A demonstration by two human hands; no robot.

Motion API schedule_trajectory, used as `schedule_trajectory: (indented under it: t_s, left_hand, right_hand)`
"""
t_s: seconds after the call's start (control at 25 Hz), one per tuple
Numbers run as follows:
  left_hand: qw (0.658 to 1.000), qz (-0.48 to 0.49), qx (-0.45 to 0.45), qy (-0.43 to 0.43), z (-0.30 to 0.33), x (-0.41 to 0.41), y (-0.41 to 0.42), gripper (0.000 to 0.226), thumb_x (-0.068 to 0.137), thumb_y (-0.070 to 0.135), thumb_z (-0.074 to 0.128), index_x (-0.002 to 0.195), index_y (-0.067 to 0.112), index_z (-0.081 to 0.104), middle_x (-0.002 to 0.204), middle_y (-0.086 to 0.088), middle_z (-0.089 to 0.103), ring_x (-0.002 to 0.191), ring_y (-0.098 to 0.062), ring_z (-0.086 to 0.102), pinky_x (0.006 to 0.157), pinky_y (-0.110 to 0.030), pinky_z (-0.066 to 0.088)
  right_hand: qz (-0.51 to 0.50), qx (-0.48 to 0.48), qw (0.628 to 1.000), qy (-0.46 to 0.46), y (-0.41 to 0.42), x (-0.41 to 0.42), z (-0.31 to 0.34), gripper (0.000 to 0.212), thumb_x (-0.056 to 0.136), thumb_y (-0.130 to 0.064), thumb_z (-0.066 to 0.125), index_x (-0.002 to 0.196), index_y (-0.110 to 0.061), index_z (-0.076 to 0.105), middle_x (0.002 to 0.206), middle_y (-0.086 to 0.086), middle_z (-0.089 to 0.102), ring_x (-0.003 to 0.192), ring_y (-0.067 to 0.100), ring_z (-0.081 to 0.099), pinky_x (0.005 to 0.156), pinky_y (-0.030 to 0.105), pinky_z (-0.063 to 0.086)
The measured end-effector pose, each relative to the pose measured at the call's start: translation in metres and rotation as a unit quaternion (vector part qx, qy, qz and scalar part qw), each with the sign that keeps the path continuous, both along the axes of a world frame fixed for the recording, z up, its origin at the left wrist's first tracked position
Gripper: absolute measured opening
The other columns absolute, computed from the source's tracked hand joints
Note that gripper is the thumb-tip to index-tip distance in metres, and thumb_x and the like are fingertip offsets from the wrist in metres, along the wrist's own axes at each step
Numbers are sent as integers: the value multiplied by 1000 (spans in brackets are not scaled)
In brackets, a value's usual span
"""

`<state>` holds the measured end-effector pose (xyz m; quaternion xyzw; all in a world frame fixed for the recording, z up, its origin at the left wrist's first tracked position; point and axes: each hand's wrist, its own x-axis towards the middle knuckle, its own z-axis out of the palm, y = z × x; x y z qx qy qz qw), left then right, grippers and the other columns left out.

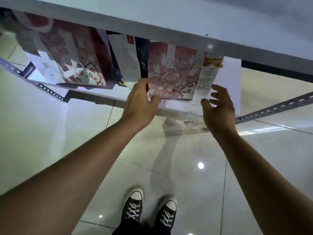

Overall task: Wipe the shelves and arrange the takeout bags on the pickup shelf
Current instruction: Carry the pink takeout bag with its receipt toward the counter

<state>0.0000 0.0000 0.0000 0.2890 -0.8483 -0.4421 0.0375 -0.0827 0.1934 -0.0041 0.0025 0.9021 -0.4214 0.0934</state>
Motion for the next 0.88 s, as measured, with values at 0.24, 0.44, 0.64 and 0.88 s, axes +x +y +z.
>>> schedule_trajectory:
  t_s: [0.24,0.44,0.64,0.88]
  left_hand:
    - [998,21,50,-44,-34,-30,-8,55,97,22,56,147,22,36,141,-5,54,124,-29,53,99,-35,43]
    - [988,57,101,-103,-47,-58,-23,56,96,18,54,148,18,35,141,-7,55,123,-33,55,106,-44,45]
    - [974,77,202,-74,-52,-69,-30,60,92,4,52,148,19,36,134,-6,62,115,-26,60,104,-37,46]
    - [973,77,213,-53,-31,-57,-17,54,91,-2,52,141,20,48,116,-2,66,69,0,68,56,-6,47]
  right_hand:
    - [-51,-50,995,-64,-14,-46,-28,66,100,-26,62,156,-27,27,157,0,41,140,23,44,115,45,40]
    - [-69,-86,989,-99,-21,-68,-39,67,102,-16,57,158,-27,22,160,-1,37,141,24,46,116,50,37]
    - [-73,-135,981,-121,-22,-73,-43,53,98,-4,55,146,-23,42,129,-7,60,114,15,59,102,38,50]
    - [-117,-144,978,-98,-3,-46,-33,39,101,-14,54,139,-21,49,126,-4,64,102,9,65,63,7,51]
